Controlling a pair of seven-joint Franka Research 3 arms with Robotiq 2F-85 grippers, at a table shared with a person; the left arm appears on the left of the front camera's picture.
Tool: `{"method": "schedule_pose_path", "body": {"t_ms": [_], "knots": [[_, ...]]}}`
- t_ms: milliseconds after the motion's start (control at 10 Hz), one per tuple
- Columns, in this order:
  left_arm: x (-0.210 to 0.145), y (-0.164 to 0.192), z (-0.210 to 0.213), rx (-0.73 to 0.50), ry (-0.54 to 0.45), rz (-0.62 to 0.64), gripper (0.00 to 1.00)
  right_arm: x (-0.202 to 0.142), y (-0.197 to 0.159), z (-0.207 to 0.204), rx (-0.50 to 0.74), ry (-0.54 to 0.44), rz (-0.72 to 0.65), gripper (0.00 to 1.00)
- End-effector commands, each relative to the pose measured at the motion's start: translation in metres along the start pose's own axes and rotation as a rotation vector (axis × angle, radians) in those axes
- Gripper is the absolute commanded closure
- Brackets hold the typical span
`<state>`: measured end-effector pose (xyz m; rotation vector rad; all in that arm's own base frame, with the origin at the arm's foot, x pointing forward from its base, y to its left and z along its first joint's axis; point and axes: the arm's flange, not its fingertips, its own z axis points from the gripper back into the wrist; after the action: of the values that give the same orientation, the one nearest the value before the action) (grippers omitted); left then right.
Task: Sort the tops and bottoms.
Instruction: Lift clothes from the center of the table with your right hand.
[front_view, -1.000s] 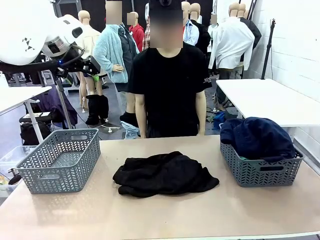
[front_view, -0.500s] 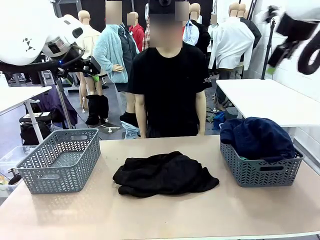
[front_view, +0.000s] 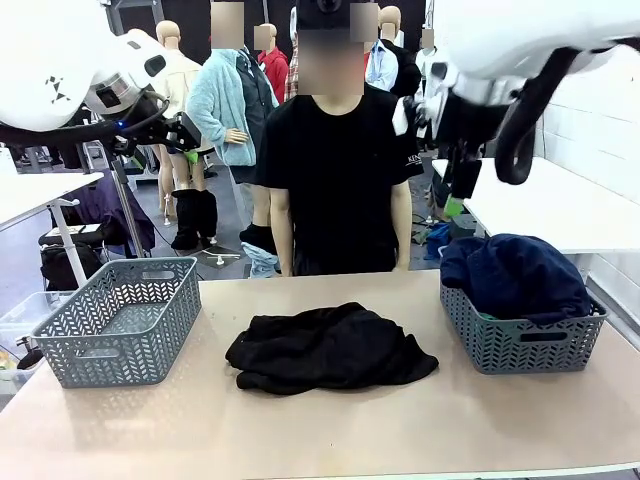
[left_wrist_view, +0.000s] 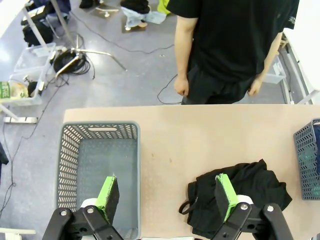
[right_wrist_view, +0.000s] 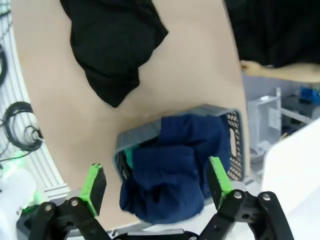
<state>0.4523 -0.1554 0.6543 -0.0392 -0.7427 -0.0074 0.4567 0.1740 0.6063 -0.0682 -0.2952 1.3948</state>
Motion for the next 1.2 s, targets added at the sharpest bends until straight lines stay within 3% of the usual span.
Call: {"method": "schedule_pose_path", "body": {"t_ms": [0, 100, 200, 600, 700, 800, 1100], "knots": [[0.0, -0.001, 0.0, 0.014, 0.0, 0.021, 0.0, 0.004, -0.021, -0.022, 0.053, -0.003, -0.119, 0.0], [0.0, -0.001, 0.0, 0.014, 0.0, 0.021, 0.0, -0.01, -0.026, -0.026, 0.084, -0.037, -0.185, 0.0], [0.0, -0.001, 0.0, 0.014, 0.0, 0.021, 0.0, 0.003, -0.008, -0.023, 0.041, 0.004, -0.027, 0.0], [0.0, -0.001, 0.0, 0.014, 0.0, 0.021, 0.0, 0.005, -0.012, -0.027, 0.051, -0.002, -0.058, 0.0], [0.0, -0.001, 0.0, 0.014, 0.0, 0.021, 0.0, 0.038, -0.033, -0.057, 0.08, -0.052, -0.024, 0.0], [0.0, -0.001, 0.0, 0.014, 0.0, 0.021, 0.0, 0.072, -0.052, -0.091, 0.185, -0.054, 0.0, 0.0], [0.0, -0.001, 0.0, 0.014, 0.0, 0.021, 0.0, 0.128, -0.08, -0.176, 0.421, -0.043, 0.024, 0.0]]}}
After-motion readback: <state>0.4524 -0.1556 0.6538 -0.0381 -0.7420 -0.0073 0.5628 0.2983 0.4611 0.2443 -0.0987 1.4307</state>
